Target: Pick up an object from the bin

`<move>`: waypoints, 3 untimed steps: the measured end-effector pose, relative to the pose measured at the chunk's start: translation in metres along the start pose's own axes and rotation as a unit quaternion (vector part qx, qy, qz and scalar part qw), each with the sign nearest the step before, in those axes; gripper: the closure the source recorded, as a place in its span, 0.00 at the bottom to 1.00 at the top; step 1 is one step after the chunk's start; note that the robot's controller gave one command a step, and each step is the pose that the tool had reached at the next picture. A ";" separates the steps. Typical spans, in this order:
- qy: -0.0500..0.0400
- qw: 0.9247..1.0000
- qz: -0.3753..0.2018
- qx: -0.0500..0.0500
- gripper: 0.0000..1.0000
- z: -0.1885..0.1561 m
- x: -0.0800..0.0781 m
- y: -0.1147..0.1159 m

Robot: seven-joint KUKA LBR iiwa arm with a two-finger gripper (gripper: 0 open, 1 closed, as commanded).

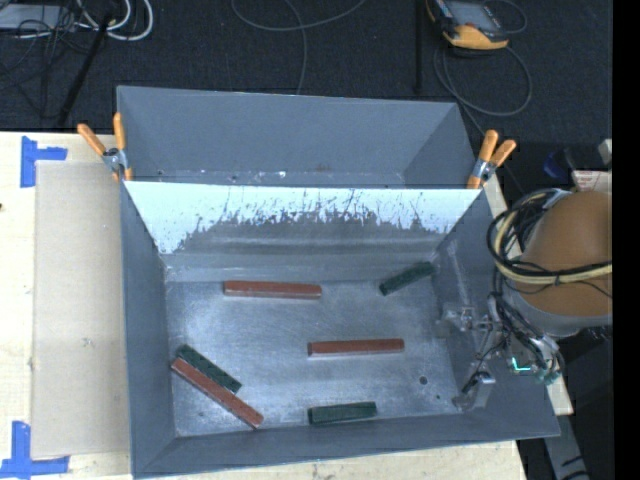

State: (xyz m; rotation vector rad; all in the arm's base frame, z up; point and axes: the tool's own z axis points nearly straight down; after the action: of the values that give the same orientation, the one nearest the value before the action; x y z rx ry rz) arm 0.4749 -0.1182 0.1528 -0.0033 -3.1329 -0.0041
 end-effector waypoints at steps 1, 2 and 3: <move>-0.003 0.998 -0.067 0.000 0.00 0.086 -0.059 0.029; -0.003 0.998 -0.060 0.000 0.00 0.083 -0.049 0.080; -0.003 0.998 -0.060 0.001 1.00 0.083 -0.050 0.077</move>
Offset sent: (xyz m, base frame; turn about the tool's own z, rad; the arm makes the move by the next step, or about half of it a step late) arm 0.0585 0.0270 -0.0827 -0.1330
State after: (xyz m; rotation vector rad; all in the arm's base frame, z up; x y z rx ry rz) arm 0.5240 -0.0411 0.0693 0.1850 -3.1343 -0.0009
